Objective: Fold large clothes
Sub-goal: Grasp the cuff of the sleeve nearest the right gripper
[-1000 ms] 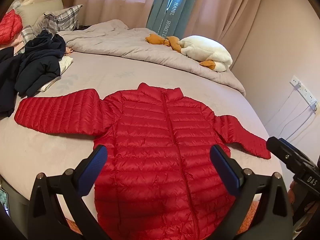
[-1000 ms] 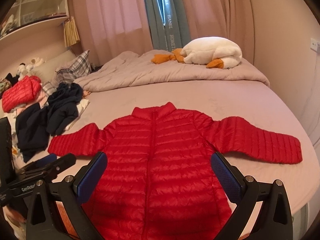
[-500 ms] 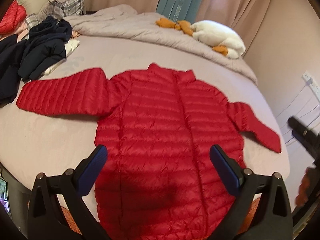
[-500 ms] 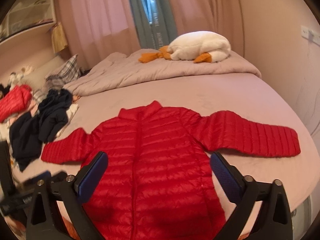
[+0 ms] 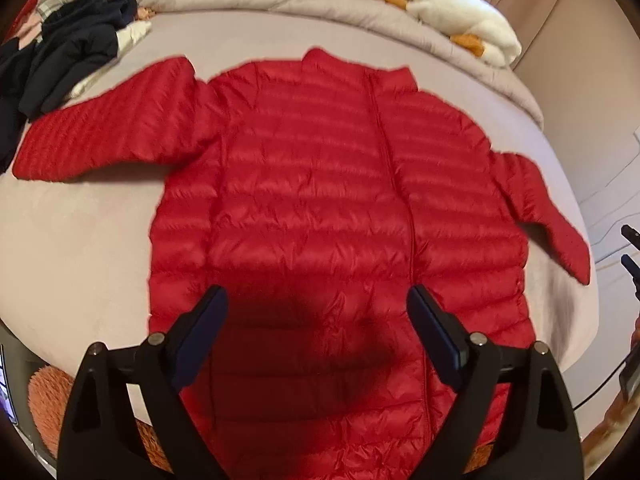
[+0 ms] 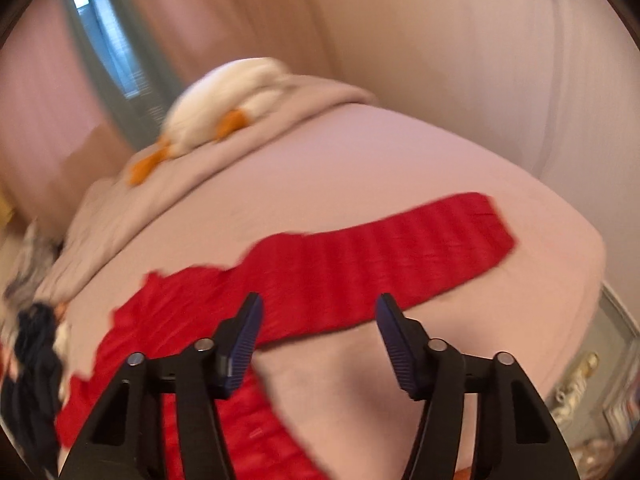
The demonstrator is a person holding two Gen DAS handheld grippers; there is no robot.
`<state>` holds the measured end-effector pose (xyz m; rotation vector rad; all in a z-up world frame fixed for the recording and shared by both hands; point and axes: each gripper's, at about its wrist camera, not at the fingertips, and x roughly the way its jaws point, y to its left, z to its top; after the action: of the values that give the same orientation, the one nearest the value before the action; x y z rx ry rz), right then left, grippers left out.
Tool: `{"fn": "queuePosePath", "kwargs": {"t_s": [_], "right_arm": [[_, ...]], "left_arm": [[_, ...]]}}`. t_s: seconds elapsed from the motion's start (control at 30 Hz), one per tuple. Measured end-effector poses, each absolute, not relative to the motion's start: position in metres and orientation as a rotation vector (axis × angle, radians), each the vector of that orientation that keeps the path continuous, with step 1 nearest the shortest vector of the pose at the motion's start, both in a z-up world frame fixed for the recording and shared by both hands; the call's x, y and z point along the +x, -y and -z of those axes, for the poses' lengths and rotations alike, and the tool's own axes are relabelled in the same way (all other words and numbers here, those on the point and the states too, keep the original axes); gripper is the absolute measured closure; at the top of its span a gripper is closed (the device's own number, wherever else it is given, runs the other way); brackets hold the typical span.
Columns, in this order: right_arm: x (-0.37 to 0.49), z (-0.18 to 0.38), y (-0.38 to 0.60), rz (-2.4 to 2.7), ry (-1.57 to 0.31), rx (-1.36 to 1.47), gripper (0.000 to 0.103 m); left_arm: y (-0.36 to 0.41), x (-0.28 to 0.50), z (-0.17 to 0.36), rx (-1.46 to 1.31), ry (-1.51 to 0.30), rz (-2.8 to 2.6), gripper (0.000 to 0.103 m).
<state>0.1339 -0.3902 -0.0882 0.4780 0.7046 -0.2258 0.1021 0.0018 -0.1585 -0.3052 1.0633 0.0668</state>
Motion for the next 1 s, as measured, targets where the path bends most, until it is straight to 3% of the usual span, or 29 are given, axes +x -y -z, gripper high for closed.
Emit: {"fn": "queuePosePath", "kwargs": {"t_s": [0.47,0.83,1.0], "right_arm": [[0.163,0.178,0.522,0.547,-0.864,0.746,0.044],[0.175,0.202,0.536,0.524,-0.854,0.843,0.044],[0.183,0.201,0.529,0.504,-0.860,0.811,0.066]], "left_arm": [[0.013,0.110,0.163,-0.262,-1.088,-0.076,0.013],[0.015,0.103,0.149,-0.224,-1.048,-0.142,0.012],[0.010,0.098,0.144,-0.234,-1.035,-0.147,0.012]]}}
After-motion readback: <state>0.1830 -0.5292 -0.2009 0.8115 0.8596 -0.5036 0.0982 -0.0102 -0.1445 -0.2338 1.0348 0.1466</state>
